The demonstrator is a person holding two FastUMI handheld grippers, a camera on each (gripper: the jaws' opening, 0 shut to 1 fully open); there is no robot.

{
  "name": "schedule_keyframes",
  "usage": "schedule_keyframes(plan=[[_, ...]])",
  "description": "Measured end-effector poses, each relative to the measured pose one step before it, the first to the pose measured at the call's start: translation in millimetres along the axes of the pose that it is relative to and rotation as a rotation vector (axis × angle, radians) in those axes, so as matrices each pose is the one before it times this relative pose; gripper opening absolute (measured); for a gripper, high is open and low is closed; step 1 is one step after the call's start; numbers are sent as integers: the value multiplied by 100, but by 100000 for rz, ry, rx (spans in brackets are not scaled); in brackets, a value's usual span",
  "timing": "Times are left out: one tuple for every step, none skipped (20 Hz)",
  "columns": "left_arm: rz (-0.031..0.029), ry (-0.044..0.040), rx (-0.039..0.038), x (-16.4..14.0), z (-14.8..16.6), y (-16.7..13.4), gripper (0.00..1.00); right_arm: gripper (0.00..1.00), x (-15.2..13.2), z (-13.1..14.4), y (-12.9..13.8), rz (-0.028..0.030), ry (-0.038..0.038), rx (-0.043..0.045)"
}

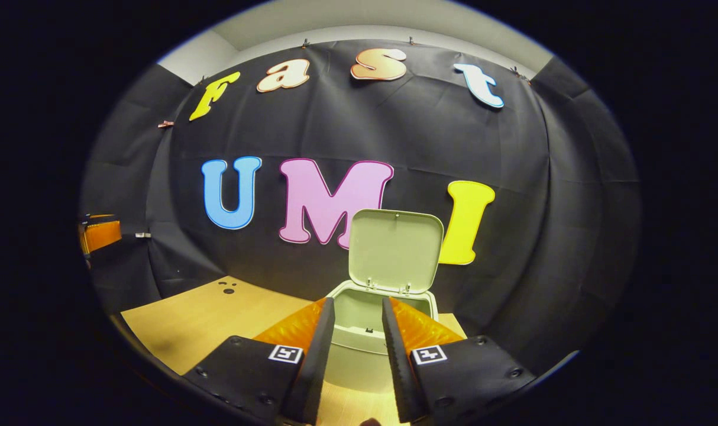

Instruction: Press the lid of the desktop garbage bin to open it, pick up the crumpled paper on the desktop and throw it into the bin, then pick up the pop can on the desktop and drop it into the bin, and finally close the garbage bin lid.

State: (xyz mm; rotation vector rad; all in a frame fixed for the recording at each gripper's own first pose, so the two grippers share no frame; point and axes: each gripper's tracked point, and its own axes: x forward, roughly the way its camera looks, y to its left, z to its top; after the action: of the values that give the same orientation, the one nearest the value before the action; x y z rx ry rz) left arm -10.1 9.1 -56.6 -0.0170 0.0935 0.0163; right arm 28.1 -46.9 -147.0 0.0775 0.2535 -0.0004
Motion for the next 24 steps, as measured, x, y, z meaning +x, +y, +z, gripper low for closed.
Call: schedule_keyframes(plan=[[-553, 170, -307, -175, -132, -110, 95, 59, -298, -179, 81, 414, 66, -210], [-592, -1, -297, -73, -396, -141, 95, 63, -272, -18, 144, 485, -256, 87], [-994, 622, -373, 85, -486, -254, 95, 68, -322, -113, 117, 393, 94, 278], [-1130, 1625, -298, -85, -923, -272, 95, 71, -394, -65, 8, -40, 50, 300], [-1014, 2111, 9, -11, -963, -330, 95, 73, -317, -23, -53, -372, -239, 295], [-830, 1928, 220, 11, -1257, -283, 95, 74, -314, 30, -23, -93, -386, 242], [-892, 1873, 555, 41, -1144, -329, 95, 76, -315, 55, -8, -60, -171, 48], [-868, 2197, 707, 73, -1303, -261, 95, 76, -158, -107, -142, 9, -1, -206], [-796, 2247, 459, 175, -1315, -317, 95, 76, -240, -10, -64, -35, -101, -439], [-849, 1700, 378, 67, -1291, -340, 95, 75, -179, -105, -258, -229, 53, -551], [-519, 1770, 658, 227, -1119, -278, 95, 75, -171, -94, -224, -365, 247, -318], [-382, 1888, 588, 233, -1310, -241, 95, 75, -144, -74, -130, -104, 277, -299], [-674, 2053, 365, 270, -1221, -250, 95, 75, -131, 37, -103, -212, 285, -305], [-872, 2264, -76, 297, -1295, -312, 96, 75, -88, -112, -142, -61, 205, -339], [-765, 2814, 184, 339, -1351, -314, 95, 76, -129, 39, -58, -5, 152, -130], [-228, 2854, 201, 269, -1472, -201, 95, 76, -131, 67, -52, 287, -79, -137], [-553, 2933, -5, 384, -1414, -324, 96, 76, -74, 110, -119, 430, 14, -273], [-444, 3356, 101, 345, -1639, -331, 96, 76, -73, -42, -28, 175, 141, -547], [-43, 3658, 637, 423, -1643, -271, 96, 76, -41, -16, -187, 99, 81, -415], [-126, 3643, 742, 393, -1521, -298, 96, 76, -57, -69, -195, -58, 188, -196], [-157, 3311, 439, 346, -2238, -288, 96, 76, -147, -44, -247, -287, 224, -120], [-611, 3247, -60, 371, -1348, -334, 96, 76, -88, -141, -312, -304, 322, -160], [-781, 3077, -416, 352, -1078, -263, 96, 76, -147, -158, -207, -226, 495, -228], [-363, 2678, -671, 525, -1080, -218, 95, 76, -76, -197, -251, -398, 525, -316]])
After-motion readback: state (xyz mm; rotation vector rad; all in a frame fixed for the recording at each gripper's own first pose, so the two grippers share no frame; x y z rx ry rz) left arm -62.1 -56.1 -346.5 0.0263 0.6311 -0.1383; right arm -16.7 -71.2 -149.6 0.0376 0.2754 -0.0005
